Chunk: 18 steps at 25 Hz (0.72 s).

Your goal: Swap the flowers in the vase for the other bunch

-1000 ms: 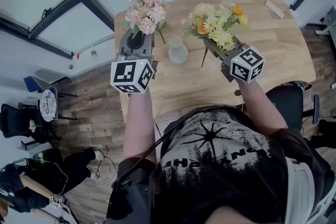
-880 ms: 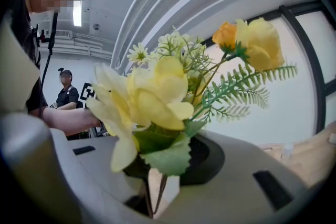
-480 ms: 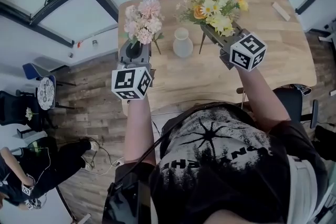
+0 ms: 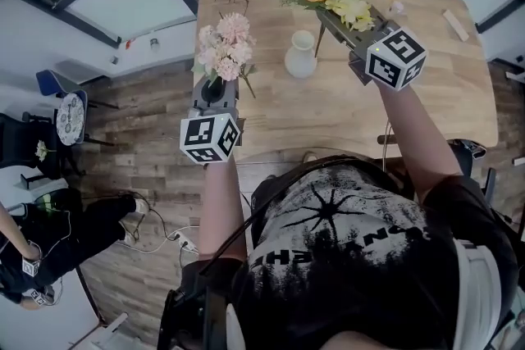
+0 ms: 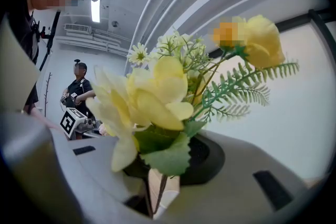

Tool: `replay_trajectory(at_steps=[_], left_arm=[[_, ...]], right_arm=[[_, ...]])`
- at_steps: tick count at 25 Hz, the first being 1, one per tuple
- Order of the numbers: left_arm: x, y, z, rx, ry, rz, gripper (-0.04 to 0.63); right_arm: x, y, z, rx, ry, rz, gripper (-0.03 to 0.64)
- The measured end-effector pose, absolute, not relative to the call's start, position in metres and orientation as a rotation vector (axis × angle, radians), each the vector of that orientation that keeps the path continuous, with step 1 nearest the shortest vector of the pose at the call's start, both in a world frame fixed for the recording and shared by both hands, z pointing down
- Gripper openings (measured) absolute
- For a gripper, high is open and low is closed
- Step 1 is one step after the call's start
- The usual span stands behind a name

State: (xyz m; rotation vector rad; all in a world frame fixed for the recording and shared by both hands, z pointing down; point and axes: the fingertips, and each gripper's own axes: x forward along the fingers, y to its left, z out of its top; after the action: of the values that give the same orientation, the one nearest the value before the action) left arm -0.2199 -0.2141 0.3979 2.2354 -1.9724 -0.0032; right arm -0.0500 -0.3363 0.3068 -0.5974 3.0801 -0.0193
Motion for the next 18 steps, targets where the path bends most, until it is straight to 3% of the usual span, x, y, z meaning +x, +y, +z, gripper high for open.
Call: replay_trajectory(at_steps=[18], left_arm=[[-0.223, -0.171, 0.442, 2.098, -1.974, 0.134, 0.052]], right_arm=[[-0.08, -0.354, 0.329, -0.516, 3.104, 0.033, 0.092]])
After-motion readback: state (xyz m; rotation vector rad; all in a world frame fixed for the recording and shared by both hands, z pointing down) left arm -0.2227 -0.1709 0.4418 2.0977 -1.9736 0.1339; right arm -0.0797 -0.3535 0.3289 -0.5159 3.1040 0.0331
